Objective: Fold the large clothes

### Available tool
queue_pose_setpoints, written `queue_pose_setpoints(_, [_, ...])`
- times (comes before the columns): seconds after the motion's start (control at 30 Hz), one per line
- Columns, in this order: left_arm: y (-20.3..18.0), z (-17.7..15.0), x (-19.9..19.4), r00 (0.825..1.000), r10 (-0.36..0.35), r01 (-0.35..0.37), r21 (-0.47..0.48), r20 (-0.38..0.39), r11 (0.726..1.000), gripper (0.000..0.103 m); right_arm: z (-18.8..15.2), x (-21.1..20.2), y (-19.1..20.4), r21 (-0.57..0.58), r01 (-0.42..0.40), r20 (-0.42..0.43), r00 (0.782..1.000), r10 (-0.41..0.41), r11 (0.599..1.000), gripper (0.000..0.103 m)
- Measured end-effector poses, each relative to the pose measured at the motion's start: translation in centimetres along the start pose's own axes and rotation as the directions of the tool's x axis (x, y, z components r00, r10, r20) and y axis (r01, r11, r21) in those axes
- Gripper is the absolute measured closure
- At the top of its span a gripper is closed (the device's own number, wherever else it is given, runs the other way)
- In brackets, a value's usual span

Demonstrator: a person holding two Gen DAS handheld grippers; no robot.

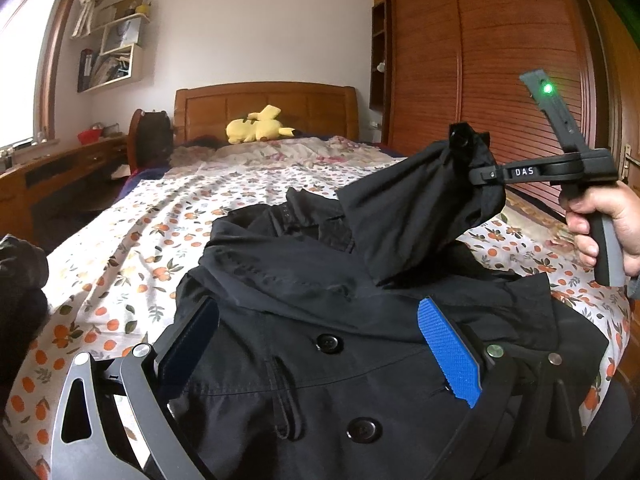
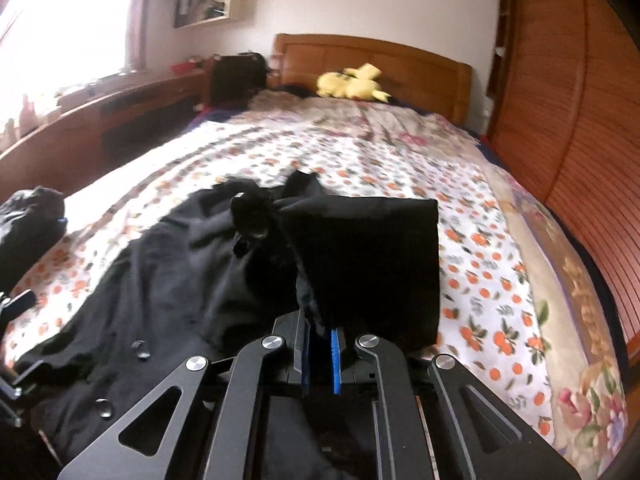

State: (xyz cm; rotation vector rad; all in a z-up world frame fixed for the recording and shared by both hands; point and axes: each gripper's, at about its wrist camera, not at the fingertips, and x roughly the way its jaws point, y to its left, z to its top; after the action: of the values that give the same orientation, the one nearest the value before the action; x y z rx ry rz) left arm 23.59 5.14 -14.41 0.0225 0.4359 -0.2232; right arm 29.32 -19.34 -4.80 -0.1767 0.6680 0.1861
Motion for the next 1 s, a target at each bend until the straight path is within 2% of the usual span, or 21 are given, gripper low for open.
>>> queue_pose_setpoints(0.33, [1.7,0.0,-1.5,0.999,0.046,-0.046,-0.018,0.011,0.999,0.003,0.3,-2.6,7.0,-0.098,-0.160,0.028,0.986,0.163,0.982,0.091])
queue_pose_setpoints(0.4, [2.0,-0.1,-1.8,0.998,0.054,-0.054,-0.021,0.013,0.998,0.003,0.1,-3.2,8.2,-0.120,-0.191,0.017,0.981,0.195,0.974,0.084])
queue_pose_setpoints(0.47, [2.3,-0.2,-2.1,0.998,0.063,-0.062,-0.023,0.014,0.998,0.003,-0.1,-3.6,9.1,-0.144,-0.201,0.012,0.979,0.205,0.969,0.081])
queue_pose_setpoints(0.53, [2.6,-0.3,-2.3,0.997,0.070,-0.070,-0.025,0.015,0.997,0.003,-0.4,-4.0,9.8,-0.164,-0.209,0.003,0.977,0.212,0.964,0.074])
queue_pose_setpoints(0.6, [2.9,-0.3,-2.6,0.997,0.076,-0.076,-0.027,0.016,0.997,0.003,-0.7,-4.3,10.4,-0.173,-0.218,-0.024,0.976,0.217,0.960,0.044])
queue_pose_setpoints(0.63, [3.0,-0.4,-2.8,0.997,0.080,-0.080,-0.027,0.016,0.996,0.003,-0.8,-4.4,10.7,-0.179,-0.208,-0.022,0.978,0.208,0.962,0.040])
queue_pose_setpoints(0.73, [3.2,-0.4,-3.0,0.996,0.088,-0.087,-0.029,0.016,0.996,0.003,-1.3,-4.9,11.1,-0.196,-0.185,-0.045,0.983,0.180,0.963,0.039])
queue_pose_setpoints(1.0, [3.6,-0.4,-4.2,0.995,0.094,-0.094,-0.031,0.026,0.995,0.003,-2.3,-7.6,11.1,-0.198,-0.198,-0.050,0.980,0.192,0.960,0.039])
